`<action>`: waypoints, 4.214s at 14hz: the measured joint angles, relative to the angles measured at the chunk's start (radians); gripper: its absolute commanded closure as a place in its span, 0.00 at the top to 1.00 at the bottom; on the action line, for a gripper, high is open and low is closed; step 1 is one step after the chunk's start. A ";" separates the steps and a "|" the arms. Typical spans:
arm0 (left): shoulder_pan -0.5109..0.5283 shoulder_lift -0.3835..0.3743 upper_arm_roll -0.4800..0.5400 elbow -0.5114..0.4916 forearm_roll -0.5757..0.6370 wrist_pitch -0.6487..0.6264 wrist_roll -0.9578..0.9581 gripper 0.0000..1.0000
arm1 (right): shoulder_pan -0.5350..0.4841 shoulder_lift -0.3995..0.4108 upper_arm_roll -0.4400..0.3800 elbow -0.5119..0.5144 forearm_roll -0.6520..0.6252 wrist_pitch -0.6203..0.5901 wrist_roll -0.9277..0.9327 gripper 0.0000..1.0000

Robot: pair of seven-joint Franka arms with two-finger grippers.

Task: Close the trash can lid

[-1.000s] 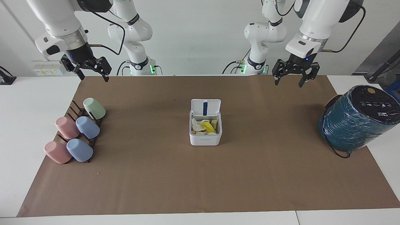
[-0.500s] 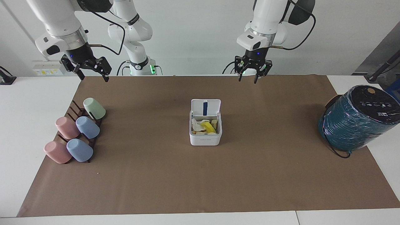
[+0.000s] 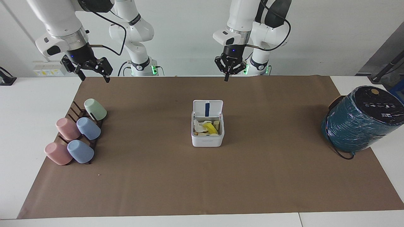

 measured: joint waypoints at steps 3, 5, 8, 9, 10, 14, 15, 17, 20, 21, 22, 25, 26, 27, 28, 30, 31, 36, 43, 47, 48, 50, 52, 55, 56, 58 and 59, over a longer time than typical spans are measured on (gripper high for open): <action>-0.035 0.058 0.000 -0.006 0.000 0.083 -0.025 0.00 | 0.000 0.000 0.000 0.000 0.000 0.000 0.000 1.00; -0.045 0.105 0.000 -0.006 0.000 0.135 -0.037 0.00 | 0.000 0.000 0.000 0.000 0.000 0.000 0.000 1.00; -0.046 0.172 0.003 -0.005 0.000 0.236 -0.051 0.00 | 0.000 0.000 0.000 0.000 0.000 0.000 0.000 1.00; -0.045 0.187 0.006 -0.003 0.000 0.260 -0.052 0.00 | 0.000 0.000 0.000 0.000 0.000 0.000 0.000 1.00; -0.045 0.200 0.009 -0.001 0.000 0.280 -0.053 0.00 | 0.000 0.000 0.000 0.000 0.000 0.000 0.000 1.00; -0.025 0.246 0.020 0.005 0.000 0.385 -0.057 0.00 | 0.000 0.000 0.000 0.000 0.000 0.000 0.000 1.00; -0.013 0.260 0.020 0.009 0.000 0.408 -0.057 0.00 | 0.000 0.000 0.000 0.000 0.000 0.000 0.000 1.00; -0.003 0.295 0.022 0.015 0.000 0.453 -0.057 0.00 | 0.000 0.000 0.000 0.000 0.000 0.000 0.000 1.00; -0.003 0.366 0.022 0.058 0.000 0.470 -0.058 0.00 | 0.000 0.000 0.000 0.000 0.000 0.000 0.000 1.00; -0.003 0.397 0.022 0.082 0.000 0.474 -0.058 0.00 | 0.000 0.000 0.000 0.000 0.000 0.000 0.000 1.00; -0.003 0.427 0.023 0.106 0.000 0.481 -0.059 0.00 | 0.000 0.000 0.000 0.000 0.000 0.000 0.000 1.00; -0.002 0.501 0.028 0.162 0.000 0.487 -0.059 0.00 | 0.000 0.000 0.000 0.000 0.000 0.000 0.000 1.00; -0.001 0.509 0.028 0.173 0.000 0.489 -0.059 0.00 | 0.000 0.000 0.000 0.000 0.000 0.000 0.000 1.00; -0.001 0.510 0.028 0.176 0.000 0.489 -0.059 0.00 | 0.000 0.000 0.000 0.000 0.000 0.000 0.000 1.00; -0.001 0.512 0.028 0.176 0.000 0.488 -0.059 0.00 | 0.000 0.000 0.000 0.000 0.000 0.000 0.000 1.00; -0.001 0.512 0.028 0.179 0.000 0.477 -0.059 0.00 | 0.000 0.000 0.000 0.000 0.000 0.000 0.000 1.00; -0.001 0.512 0.028 0.187 0.000 0.456 -0.059 0.00 | 0.000 0.000 0.000 0.000 0.000 0.000 0.000 1.00; -0.001 0.442 0.033 0.205 0.000 0.230 -0.059 0.03 | 0.000 0.000 0.000 0.000 0.000 0.000 0.000 1.00; 0.032 0.281 0.063 0.158 0.010 0.002 -0.062 1.00 | 0.000 0.000 0.000 0.000 0.000 0.000 0.000 1.00; 0.169 0.167 0.070 0.067 0.018 -0.007 -0.060 1.00 | 0.000 0.000 0.000 0.000 0.000 0.000 0.000 1.00; 0.209 0.132 0.071 0.048 0.019 -0.021 -0.056 1.00 | 0.000 0.000 0.000 0.000 0.000 0.000 0.000 1.00; 0.282 0.073 0.072 0.025 0.019 -0.069 -0.024 1.00 | 0.000 0.000 0.000 0.000 0.000 0.000 0.000 1.00; 0.354 0.041 0.073 0.020 0.021 -0.089 0.074 1.00 | 0.000 0.000 0.000 0.000 0.000 0.000 0.000 1.00; 0.483 0.024 0.076 0.035 0.021 -0.092 0.273 1.00 | 0.000 0.000 0.000 0.000 0.000 0.000 0.000 1.00; 0.514 0.023 0.077 0.053 0.021 -0.105 0.321 1.00 | 0.000 0.000 0.000 0.000 0.000 0.000 0.000 1.00; 0.547 0.026 0.077 0.119 0.021 -0.157 0.364 1.00 | 0.000 0.000 0.000 0.000 0.000 0.000 0.000 1.00; 0.552 0.034 0.077 0.165 0.021 -0.191 0.369 1.00 | 0.000 0.000 0.000 0.000 0.000 0.000 0.000 1.00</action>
